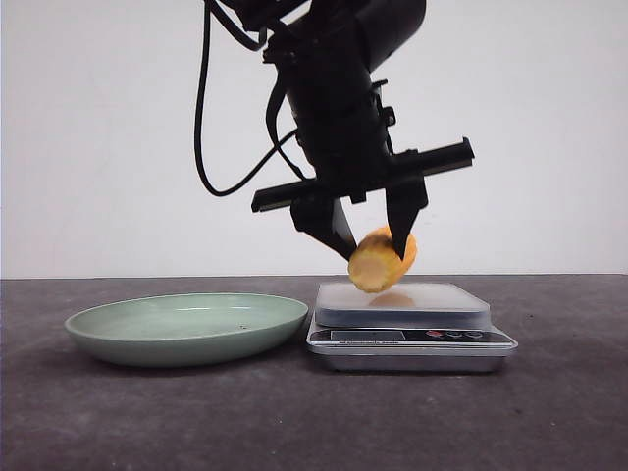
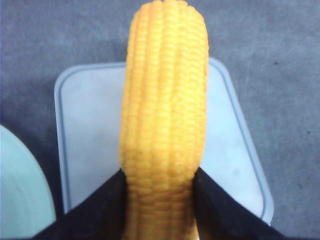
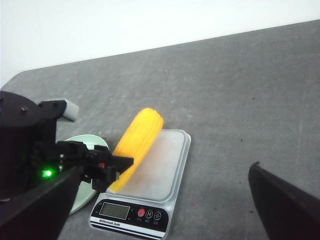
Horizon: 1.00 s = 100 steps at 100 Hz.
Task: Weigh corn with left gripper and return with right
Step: 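Lift the corn with the left gripper and carry it over the scale, then lower the corn onto the scale, open the left gripper, withdraw upward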
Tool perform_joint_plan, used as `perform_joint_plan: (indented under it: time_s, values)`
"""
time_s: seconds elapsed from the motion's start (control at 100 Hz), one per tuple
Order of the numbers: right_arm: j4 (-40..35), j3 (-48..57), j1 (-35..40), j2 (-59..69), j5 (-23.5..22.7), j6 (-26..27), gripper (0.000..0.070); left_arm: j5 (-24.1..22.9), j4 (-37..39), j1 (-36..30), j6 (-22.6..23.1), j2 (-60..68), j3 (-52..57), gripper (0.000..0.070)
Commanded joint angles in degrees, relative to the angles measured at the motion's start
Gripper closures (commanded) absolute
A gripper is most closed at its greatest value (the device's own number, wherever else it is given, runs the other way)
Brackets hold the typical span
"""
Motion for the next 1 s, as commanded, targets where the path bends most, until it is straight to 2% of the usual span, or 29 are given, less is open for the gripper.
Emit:
perform_joint_plan:
  time_s: [0.0, 0.55, 0.64, 0.94, 0.99]
  values:
    - [0.2, 1.0, 0.2, 0.3, 0.0, -0.7, 0.0014, -0.3, 0.6, -1.0, -0.4, 1.4, 1.1, 0.0493]
    - [-0.6, 1.0, 0.2, 0.3, 0.0, -0.7, 0.0014, -0.1, -0.9, -1.3, -0.1, 1.5, 1.1, 0.049]
    - [-0.8, 1.0, 0.2, 0.3, 0.0, -0.7, 0.0014, -0.1, -1.0, -1.3, -0.1, 1.6, 1.1, 0.0419]
    - [-1.5, 1.0, 0.2, 0.3, 0.0, -0.7, 0.0014, -0.1, -1.7, -1.3, 0.3, 1.6, 1.1, 0.0413]
    - [-1.5, 1.0, 0.2, 0.3, 0.0, -0.7, 0.0014, -0.1, -1.7, -1.3, 0.3, 1.6, 1.1, 0.0375]
